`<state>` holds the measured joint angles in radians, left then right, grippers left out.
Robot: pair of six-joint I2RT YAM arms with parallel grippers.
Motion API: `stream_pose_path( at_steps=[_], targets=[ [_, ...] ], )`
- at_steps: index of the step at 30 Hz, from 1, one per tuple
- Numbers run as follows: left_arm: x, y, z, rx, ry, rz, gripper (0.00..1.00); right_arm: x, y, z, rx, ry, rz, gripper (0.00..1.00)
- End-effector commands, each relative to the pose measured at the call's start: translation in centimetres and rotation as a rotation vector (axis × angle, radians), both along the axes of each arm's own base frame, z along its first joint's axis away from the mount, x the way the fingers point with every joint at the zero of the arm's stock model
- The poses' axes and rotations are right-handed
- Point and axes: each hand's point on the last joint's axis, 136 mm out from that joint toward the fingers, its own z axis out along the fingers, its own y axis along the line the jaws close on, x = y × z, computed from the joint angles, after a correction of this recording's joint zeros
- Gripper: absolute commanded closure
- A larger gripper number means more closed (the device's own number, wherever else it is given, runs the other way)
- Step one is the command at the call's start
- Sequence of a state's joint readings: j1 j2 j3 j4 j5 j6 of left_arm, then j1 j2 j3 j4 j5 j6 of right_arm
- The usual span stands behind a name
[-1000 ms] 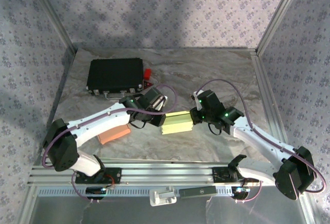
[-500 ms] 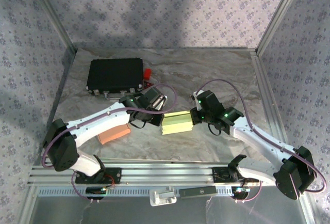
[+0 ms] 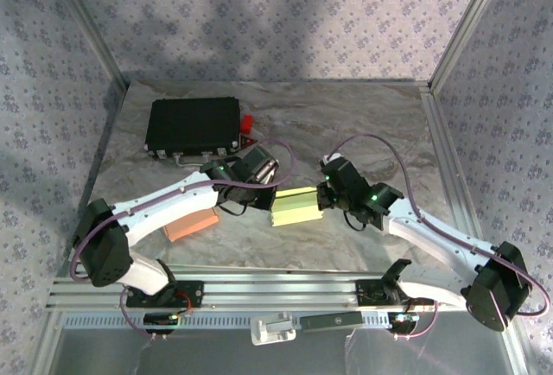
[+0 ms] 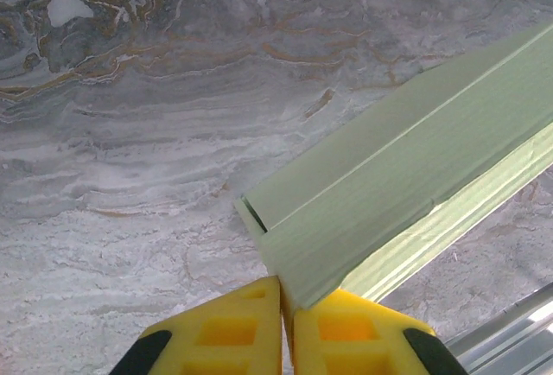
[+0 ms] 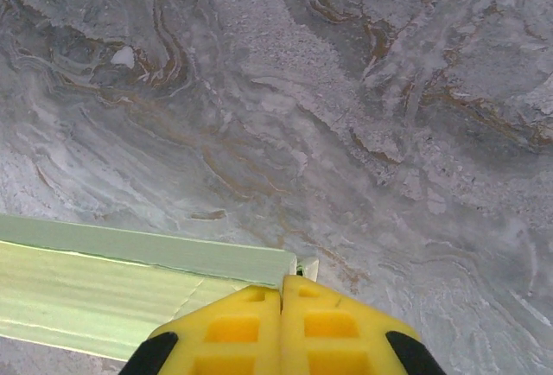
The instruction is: Fold the paper box
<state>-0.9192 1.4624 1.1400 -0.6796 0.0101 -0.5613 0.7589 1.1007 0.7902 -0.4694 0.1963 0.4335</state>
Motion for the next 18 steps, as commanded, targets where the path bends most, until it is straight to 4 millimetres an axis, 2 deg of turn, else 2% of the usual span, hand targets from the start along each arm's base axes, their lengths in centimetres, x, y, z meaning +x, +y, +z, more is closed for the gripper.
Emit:
stream_pose_path(
  at_steps=[1,9,12,14,18],
  targets=[
    [0.3,-1.61,0.69,-0.077,0.008,0.032,0.92,-0.01,-0.23,1.03,0.024,-0.024,-0.056,0.98],
    [0.58,-2.09,0.73,-0.133,0.01,0.105,0.91,-0.26,-0.4,1.04,0.04,-0.037,-0.121,0.98],
    [0.68,-1.98,0.96,-0.119,-0.016,0.112,0.77,-0.29,-0.59,0.84,0.048,-0.039,-0.153,0.99],
    [0.73,-1.81,0.85,-0.101,-0.025,0.109,0.72,-0.25,-0.67,0.75,0.048,-0.039,-0.163,0.99],
    [0.83,-1.28,0.78,-0.081,-0.04,0.113,0.72,-0.23,-0.71,0.61,0.054,-0.034,-0.184,1.0]
  ],
)
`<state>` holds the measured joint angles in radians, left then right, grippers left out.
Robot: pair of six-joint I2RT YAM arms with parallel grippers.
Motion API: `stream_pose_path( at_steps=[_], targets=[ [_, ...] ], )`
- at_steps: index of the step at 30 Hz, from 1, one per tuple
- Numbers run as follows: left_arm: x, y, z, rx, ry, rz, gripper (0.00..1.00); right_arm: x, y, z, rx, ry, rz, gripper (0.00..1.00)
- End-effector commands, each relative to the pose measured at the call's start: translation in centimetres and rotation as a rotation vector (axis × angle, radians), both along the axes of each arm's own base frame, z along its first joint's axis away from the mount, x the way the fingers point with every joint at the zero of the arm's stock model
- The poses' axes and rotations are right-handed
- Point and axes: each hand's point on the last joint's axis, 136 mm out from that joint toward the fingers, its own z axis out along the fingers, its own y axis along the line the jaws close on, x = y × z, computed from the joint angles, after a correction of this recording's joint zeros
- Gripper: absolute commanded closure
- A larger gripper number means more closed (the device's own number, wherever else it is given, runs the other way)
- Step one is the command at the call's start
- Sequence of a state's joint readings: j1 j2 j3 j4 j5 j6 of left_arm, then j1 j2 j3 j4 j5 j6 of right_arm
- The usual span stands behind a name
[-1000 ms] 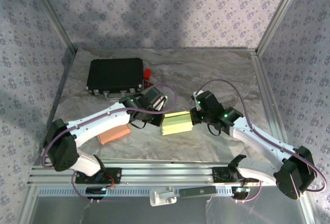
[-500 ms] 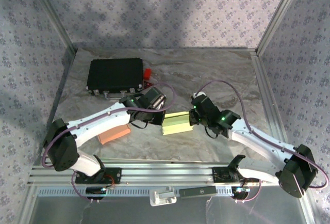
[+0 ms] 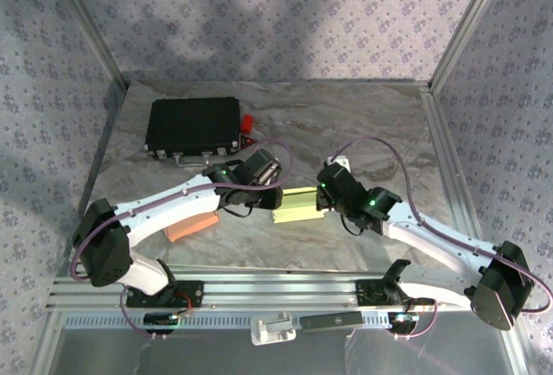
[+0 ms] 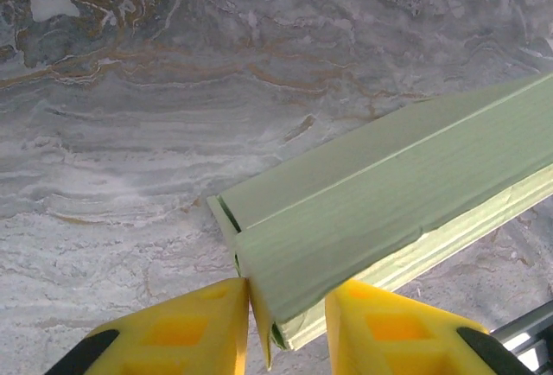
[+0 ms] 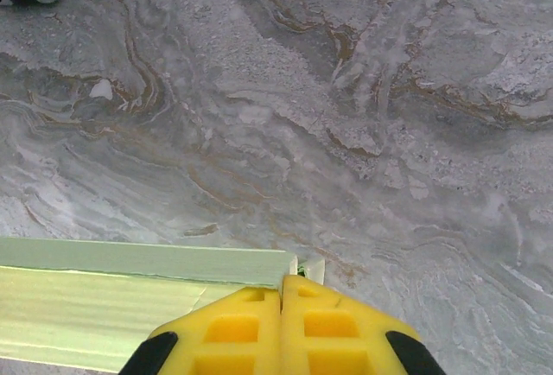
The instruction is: Fold the paper box
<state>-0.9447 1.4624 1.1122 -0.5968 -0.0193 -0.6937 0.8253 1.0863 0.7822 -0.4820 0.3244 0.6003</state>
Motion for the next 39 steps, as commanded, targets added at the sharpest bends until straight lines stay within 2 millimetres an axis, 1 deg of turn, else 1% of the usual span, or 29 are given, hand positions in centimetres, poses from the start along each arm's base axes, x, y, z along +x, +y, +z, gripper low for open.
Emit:
stream_pose_path(
  at_steps=[1,5,8,10,12,15,19,23,30,33,39],
  targets=[
    [0.53,0.0,0.92,-0.01,-0.045,0.014,0.72,0.09,-0.28,0.28,0.022,-0.014,-0.047,1.0],
    [0.59,0.23,1.14,-0.005,-0.056,0.014,0.75,0.14,-0.31,0.21,0.02,-0.013,-0.053,1.0],
    [0.53,0.02,0.94,-0.005,-0.045,0.01,0.82,0.14,-0.38,0.14,0.016,-0.01,-0.061,1.0],
    [0.54,-0.01,0.92,-0.006,-0.043,0.012,0.84,0.22,-0.44,0.19,0.012,-0.008,-0.067,1.0],
    [0.53,0.13,0.9,-0.001,-0.049,0.018,0.83,0.22,-0.47,0.15,0.007,-0.004,-0.071,1.0],
    [0.51,0.36,1.24,0.003,-0.067,0.021,0.78,0.23,-0.56,0.04,0.006,-0.002,-0.079,1.0],
    [0.5,0.62,1.27,0.017,-0.074,0.019,0.77,0.21,-0.47,-0.03,0.007,0.0,-0.078,1.0],
    [0.38,0.41,1.22,0.01,-0.073,0.016,0.83,0.26,-0.4,-0.03,0.004,0.002,-0.081,1.0],
    [0.13,0.15,0.92,0.006,-0.071,0.016,0.87,0.27,-0.42,0.07,-0.015,-0.003,-0.091,1.0],
    [0.13,0.34,0.68,0.014,-0.072,0.019,0.89,0.26,-0.39,0.26,-0.013,-0.007,-0.091,1.0],
    [0.11,0.19,0.41,0.007,-0.066,0.023,0.92,0.25,-0.35,0.26,-0.015,-0.007,-0.095,1.0]
  ],
)
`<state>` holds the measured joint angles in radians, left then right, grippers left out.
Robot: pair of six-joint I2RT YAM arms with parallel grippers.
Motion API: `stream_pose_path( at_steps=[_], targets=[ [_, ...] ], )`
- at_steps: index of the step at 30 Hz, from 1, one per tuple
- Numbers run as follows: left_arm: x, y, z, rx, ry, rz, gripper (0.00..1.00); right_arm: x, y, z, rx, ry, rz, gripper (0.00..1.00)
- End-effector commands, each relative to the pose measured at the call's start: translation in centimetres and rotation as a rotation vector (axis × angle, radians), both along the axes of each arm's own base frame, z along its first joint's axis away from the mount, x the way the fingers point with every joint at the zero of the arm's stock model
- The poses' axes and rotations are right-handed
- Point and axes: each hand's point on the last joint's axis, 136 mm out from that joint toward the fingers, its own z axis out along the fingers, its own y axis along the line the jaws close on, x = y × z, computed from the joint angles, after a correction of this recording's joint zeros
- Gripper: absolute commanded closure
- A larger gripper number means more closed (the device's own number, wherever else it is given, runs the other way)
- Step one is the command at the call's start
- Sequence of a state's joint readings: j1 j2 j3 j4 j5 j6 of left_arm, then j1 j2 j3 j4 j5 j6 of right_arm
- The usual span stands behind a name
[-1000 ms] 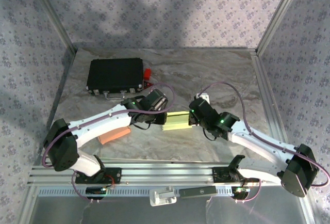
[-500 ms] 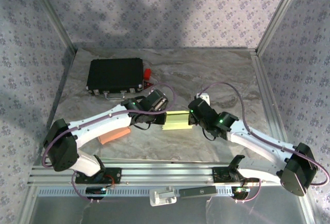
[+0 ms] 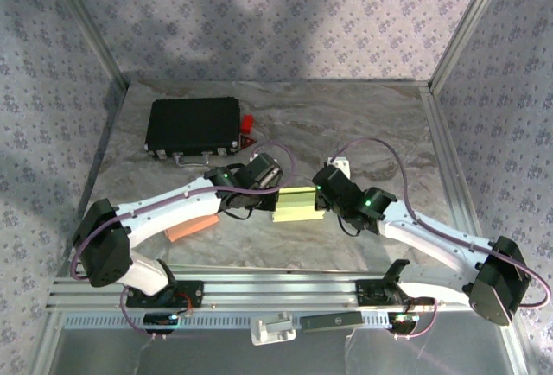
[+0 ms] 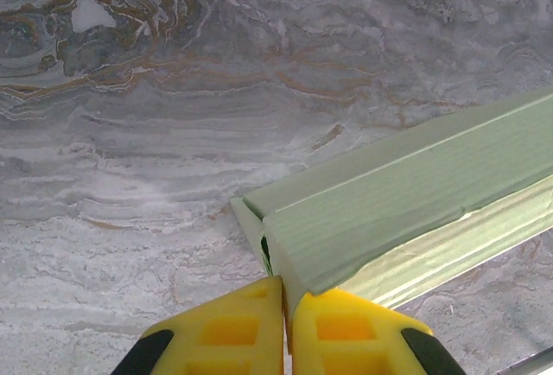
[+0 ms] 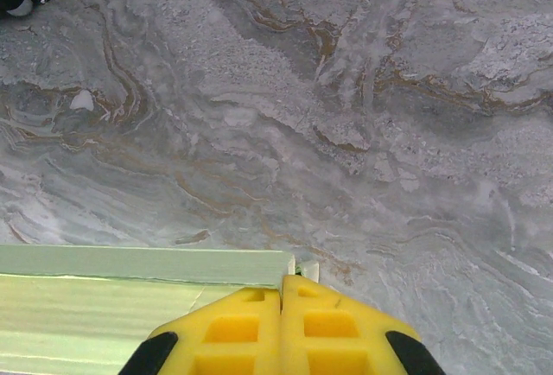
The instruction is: Fold the paper box
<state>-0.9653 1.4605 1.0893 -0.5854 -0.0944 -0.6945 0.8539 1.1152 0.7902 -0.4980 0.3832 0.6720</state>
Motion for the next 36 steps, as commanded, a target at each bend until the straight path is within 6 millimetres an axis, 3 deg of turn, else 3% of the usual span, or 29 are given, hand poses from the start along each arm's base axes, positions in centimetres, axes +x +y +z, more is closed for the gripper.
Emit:
stream_pose_path(
  at_steps=[1,10,25,36],
  targets=[
    [-0.2,-0.4,0.9,-0.041,-0.017,0.006,0.92,0.2,-0.2,0.7,-0.004,-0.012,-0.036,1.0],
    [-0.3,-1.4,0.6,-0.074,-0.024,0.024,0.92,-0.1,-0.1,0.8,-0.008,-0.028,-0.046,1.0],
    [-0.5,-1.0,-0.3,-0.055,-0.078,0.074,0.93,-0.6,-0.4,0.1,-0.012,-0.021,-0.057,1.0],
    [-0.5,-0.6,0.2,-0.039,-0.107,0.081,0.93,-1.0,-0.9,-0.5,-0.036,-0.007,-0.048,1.0]
  ],
)
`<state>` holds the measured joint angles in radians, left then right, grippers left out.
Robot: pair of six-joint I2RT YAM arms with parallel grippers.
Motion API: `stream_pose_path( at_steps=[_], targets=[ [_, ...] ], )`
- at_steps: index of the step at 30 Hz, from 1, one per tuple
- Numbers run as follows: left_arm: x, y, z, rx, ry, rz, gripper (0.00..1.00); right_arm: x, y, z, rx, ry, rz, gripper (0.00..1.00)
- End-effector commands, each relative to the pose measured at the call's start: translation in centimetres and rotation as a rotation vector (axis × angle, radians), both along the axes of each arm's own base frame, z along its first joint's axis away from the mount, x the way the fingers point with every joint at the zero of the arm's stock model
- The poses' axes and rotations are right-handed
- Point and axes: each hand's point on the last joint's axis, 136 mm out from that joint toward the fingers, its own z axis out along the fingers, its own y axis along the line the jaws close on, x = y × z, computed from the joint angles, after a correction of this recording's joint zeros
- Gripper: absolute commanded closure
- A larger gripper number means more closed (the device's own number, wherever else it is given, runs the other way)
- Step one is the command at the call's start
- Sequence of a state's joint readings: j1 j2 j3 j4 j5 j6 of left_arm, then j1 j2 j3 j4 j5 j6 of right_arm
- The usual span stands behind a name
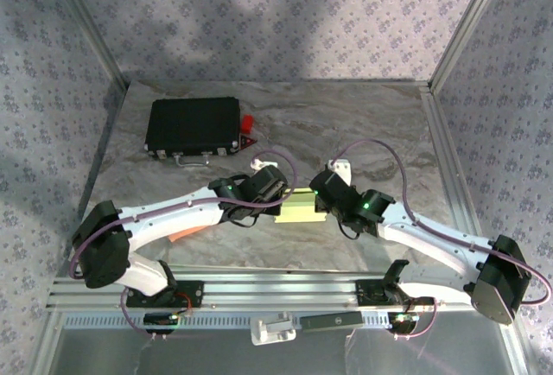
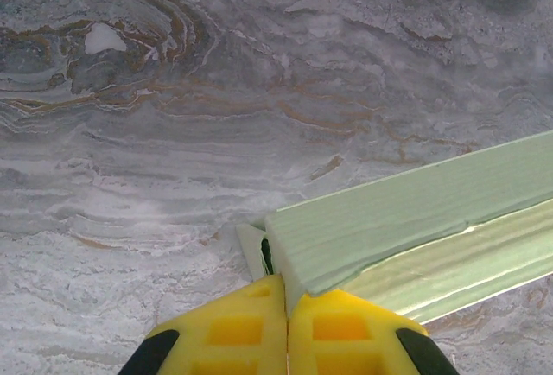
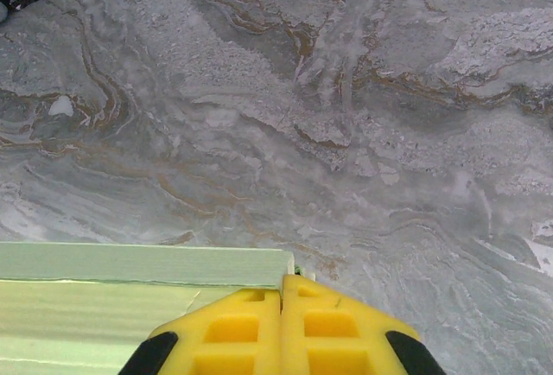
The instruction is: Fold the paper box
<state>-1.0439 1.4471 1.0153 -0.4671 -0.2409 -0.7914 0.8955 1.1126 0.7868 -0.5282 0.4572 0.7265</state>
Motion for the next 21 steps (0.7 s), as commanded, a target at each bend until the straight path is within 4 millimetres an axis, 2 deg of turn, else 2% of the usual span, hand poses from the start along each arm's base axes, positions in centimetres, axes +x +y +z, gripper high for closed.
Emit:
stream_pose_path(
  at_steps=[1,8,21],
  targets=[
    [-0.4,0.1,0.6,-0.014,-0.007,0.0,0.93,-0.6,-0.5,-0.5,-0.015,0.01,-0.003,1.0],
    [-0.6,0.0,0.4,-0.005,-0.024,-0.001,0.93,-1.1,-1.5,-1.6,-0.057,-0.013,0.027,1.0],
    [-0.9,0.2,-0.5,0.071,-0.108,0.016,0.94,-2.4,-1.9,-3.6,-0.095,-0.032,0.06,1.0]
  ],
)
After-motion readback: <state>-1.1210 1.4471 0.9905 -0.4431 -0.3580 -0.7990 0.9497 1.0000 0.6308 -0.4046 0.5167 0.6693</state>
